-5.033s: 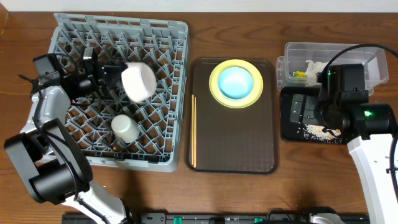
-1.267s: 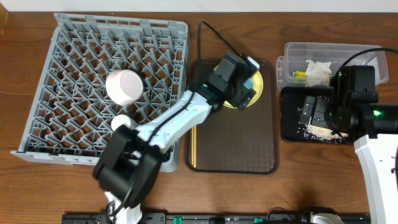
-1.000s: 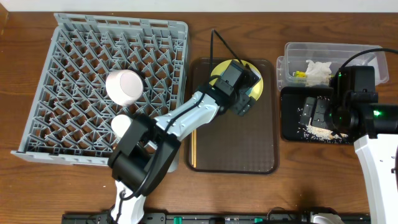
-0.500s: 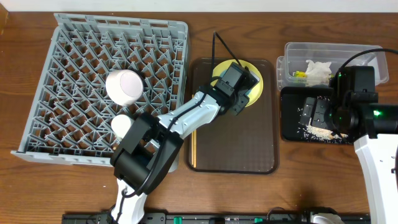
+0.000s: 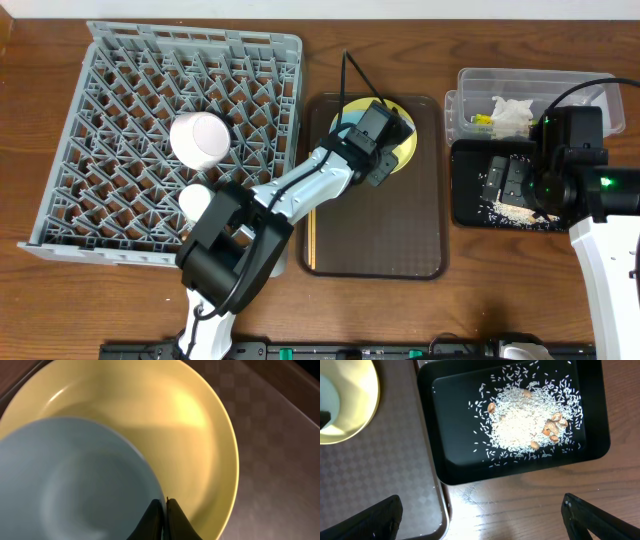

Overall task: Sort waste into correct bins and load items into the dishwasher
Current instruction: 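Reach the left gripper to the blue bowl on the yellow plate and grasp, then lift the blue bowl and carry it left into the rack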

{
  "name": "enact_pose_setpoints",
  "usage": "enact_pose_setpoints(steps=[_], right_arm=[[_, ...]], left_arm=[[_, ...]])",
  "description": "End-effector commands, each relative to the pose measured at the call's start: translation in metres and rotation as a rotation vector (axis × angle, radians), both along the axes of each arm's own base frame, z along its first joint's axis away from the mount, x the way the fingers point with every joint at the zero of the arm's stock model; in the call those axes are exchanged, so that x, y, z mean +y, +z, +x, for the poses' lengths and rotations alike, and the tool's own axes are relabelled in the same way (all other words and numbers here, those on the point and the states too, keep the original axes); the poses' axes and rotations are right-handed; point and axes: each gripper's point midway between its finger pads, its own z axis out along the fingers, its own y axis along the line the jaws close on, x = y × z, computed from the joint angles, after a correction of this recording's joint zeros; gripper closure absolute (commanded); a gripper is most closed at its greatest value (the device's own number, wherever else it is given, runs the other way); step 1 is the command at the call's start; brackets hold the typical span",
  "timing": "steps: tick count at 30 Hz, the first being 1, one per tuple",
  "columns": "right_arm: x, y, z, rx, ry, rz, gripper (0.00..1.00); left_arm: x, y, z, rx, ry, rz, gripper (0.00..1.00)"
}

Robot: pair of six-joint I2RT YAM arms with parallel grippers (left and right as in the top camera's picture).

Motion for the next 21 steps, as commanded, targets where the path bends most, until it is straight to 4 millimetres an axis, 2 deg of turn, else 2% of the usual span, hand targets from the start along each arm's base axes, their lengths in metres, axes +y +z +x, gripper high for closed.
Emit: enact_pose_setpoints(steps=[1, 3, 4, 5, 11, 17, 21], right_arm=[[-0.005, 0.006, 0.0, -0.018, -0.017, -0.012, 0.01], [-0.005, 0.007, 0.001, -0.019, -0.017, -0.012, 0.01], [-0.005, 0.007, 0.001, -0.019, -0.017, -0.012, 0.01], [-0.005, 0.007, 0.001, -0.019, -0.017, -0.012, 0.01], [-0.005, 0.007, 0.001, -0.019, -0.017, -0.012, 0.01], [-0.005, 0.007, 0.001, -0.019, -0.017, -0.012, 0.01], [-0.005, 0.007, 0.001, -0.019, -0.017, -0.012, 0.01]], left_arm=[[0.006, 0.047, -0.002, -0.055, 0.014, -0.036, 0.94], [0.011, 0.068, -0.006, -0.07, 0.015, -0.047, 0.94], [0.02, 0.093, -0.008, -0.095, 0.028, -0.068, 0.94], [0.025, 0.107, -0.008, -0.111, 0.039, -0.082, 0.94], [0.075, 0.176, 0.007, -0.159, 0.172, -0.242, 0.94], [0.125, 0.202, 0.026, -0.013, 0.283, -0.535, 0.94], [0.146, 0.223, 0.03, 0.094, 0.212, -0.773, 0.94]])
